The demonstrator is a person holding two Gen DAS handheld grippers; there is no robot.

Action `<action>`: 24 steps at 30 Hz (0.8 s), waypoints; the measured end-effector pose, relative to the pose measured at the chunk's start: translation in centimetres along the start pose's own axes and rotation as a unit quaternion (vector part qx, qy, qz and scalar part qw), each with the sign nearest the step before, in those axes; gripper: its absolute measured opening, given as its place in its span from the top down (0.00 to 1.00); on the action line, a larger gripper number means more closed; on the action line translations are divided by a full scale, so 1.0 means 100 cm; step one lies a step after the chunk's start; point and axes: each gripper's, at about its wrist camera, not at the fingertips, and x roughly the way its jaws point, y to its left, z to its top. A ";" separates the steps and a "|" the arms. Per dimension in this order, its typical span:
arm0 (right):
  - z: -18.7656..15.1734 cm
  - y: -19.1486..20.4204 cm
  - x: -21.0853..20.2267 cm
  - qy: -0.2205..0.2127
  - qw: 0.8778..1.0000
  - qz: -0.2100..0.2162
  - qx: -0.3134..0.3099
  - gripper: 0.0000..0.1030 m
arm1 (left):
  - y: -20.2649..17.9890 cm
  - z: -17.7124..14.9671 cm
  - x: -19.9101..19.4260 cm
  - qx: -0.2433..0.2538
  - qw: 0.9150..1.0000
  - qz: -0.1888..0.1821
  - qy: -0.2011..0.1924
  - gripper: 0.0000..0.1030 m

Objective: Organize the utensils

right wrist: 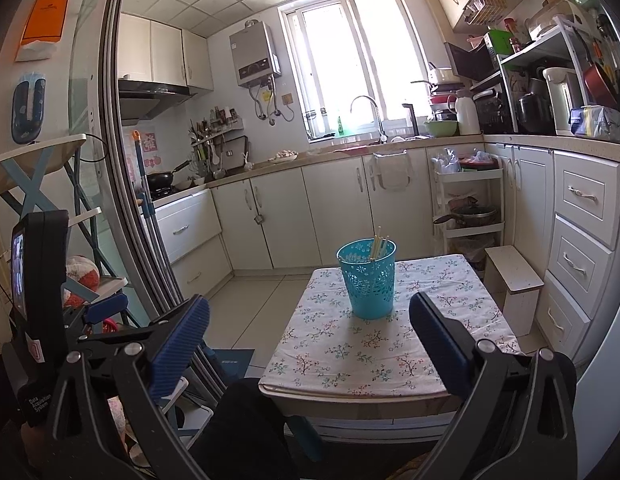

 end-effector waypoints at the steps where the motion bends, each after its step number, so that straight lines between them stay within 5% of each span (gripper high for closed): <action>1: 0.000 0.000 0.000 0.000 1.000 0.000 0.000 0.07 | 0.000 0.000 0.000 0.000 1.000 0.000 0.000 0.07; 24: 0.000 0.000 0.000 0.000 1.000 0.000 0.000 0.07 | 0.000 -0.001 -0.001 0.001 1.000 0.001 0.000 0.07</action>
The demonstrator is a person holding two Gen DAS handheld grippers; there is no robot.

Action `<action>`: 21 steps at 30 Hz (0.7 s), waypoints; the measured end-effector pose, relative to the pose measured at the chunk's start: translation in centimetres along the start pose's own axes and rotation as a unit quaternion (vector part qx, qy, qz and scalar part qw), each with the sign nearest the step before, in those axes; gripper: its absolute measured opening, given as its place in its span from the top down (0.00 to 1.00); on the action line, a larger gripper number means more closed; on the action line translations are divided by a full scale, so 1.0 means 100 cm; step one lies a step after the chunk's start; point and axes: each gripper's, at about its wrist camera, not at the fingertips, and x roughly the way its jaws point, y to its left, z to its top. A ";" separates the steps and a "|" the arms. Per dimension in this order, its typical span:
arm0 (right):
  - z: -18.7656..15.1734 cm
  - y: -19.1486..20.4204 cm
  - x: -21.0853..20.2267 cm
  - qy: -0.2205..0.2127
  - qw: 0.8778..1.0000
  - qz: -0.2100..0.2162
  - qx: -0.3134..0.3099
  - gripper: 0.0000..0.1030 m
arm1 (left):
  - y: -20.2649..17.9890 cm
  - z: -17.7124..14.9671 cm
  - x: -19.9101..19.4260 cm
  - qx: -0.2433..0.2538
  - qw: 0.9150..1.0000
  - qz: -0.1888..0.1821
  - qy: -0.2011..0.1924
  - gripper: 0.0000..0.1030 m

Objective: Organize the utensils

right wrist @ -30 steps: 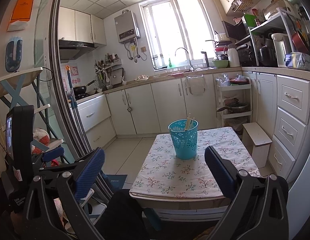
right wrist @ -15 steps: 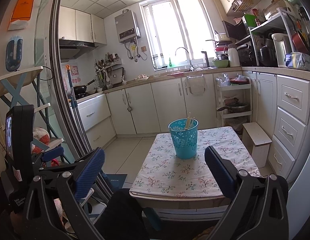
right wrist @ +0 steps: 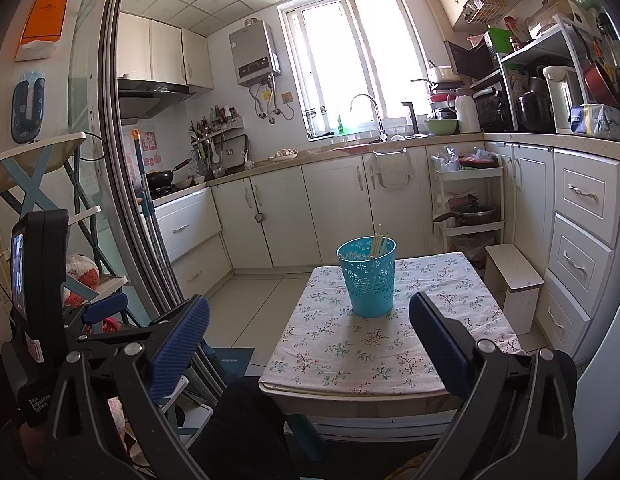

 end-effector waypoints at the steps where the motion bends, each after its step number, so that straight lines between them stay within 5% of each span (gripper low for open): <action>1: 0.000 0.000 0.000 0.000 1.000 0.000 0.000 0.07 | 0.000 0.000 0.000 0.000 1.000 0.000 0.000 0.07; 21: 0.000 0.000 0.000 0.001 1.000 0.000 -0.001 0.07 | -0.001 0.000 -0.001 0.001 1.000 0.001 0.001 0.07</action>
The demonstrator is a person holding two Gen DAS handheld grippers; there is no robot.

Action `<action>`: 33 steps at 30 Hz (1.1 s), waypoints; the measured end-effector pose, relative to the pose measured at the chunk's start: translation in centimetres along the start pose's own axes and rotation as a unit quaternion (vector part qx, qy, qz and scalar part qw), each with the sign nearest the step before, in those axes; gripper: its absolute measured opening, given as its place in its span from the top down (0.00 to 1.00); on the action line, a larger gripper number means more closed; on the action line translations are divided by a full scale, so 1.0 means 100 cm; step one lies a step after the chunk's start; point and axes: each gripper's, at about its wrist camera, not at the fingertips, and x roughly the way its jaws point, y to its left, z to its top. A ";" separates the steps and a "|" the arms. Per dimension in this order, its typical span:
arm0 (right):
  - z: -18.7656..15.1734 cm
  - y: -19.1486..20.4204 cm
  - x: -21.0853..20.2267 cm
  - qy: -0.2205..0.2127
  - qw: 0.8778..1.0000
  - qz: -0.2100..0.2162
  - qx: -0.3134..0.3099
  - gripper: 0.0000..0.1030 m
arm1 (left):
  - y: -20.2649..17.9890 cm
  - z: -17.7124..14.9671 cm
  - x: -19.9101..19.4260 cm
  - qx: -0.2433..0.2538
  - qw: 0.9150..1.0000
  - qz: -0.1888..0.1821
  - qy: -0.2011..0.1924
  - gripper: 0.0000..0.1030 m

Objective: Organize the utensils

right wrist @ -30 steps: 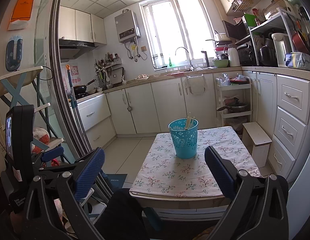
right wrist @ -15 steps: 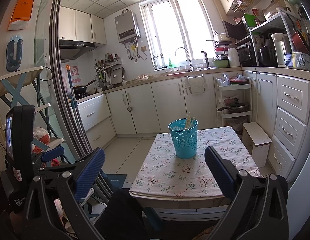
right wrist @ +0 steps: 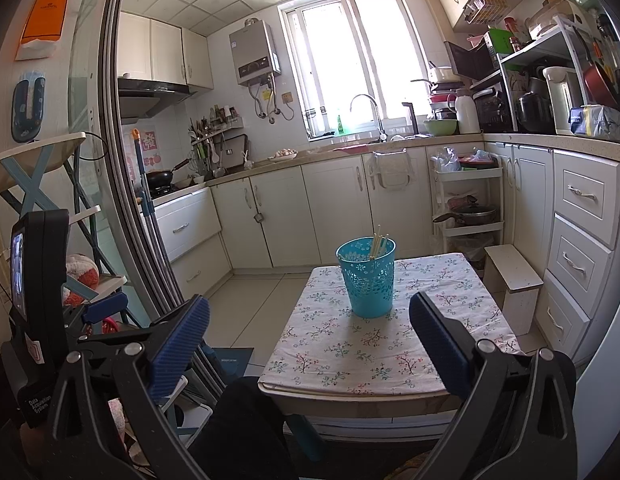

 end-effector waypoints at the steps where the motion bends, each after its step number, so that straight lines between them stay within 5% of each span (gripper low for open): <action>1: 0.000 0.000 0.000 0.000 1.000 0.000 0.000 0.07 | 0.000 0.000 0.000 0.000 1.000 0.000 0.000 0.07; 33: -0.001 0.001 -0.001 0.003 1.000 -0.001 0.001 0.07 | 0.004 -0.001 0.000 0.000 1.000 0.000 0.002 0.07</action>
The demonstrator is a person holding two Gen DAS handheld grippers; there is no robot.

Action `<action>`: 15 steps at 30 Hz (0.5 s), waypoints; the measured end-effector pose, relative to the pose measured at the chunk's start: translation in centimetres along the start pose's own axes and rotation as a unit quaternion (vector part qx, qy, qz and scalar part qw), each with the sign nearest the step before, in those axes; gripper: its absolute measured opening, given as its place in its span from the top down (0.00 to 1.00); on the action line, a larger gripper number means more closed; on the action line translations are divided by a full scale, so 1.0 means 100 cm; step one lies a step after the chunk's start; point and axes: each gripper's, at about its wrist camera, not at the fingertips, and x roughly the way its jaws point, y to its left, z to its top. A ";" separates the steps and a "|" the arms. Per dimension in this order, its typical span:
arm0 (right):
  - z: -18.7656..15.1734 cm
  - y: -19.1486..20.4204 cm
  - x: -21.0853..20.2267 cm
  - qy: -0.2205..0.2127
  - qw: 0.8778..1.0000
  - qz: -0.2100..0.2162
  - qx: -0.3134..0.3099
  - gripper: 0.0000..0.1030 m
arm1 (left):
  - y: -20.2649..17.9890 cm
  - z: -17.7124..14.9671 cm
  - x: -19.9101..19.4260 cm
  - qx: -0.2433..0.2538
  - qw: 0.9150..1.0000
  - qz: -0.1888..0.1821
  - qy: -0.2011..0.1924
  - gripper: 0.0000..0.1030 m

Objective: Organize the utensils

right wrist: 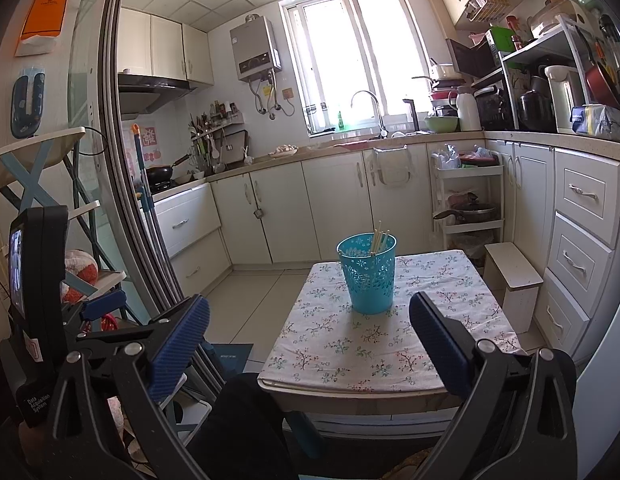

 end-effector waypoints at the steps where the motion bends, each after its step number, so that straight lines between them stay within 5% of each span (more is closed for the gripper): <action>1: -0.003 -0.001 0.000 0.001 1.000 0.000 0.000 0.07 | 0.001 0.000 -0.001 0.000 1.000 0.000 0.000 0.07; 15: -0.004 -0.002 0.000 0.002 1.000 0.000 -0.001 0.07 | 0.002 -0.001 0.000 -0.001 1.000 0.000 0.000 0.07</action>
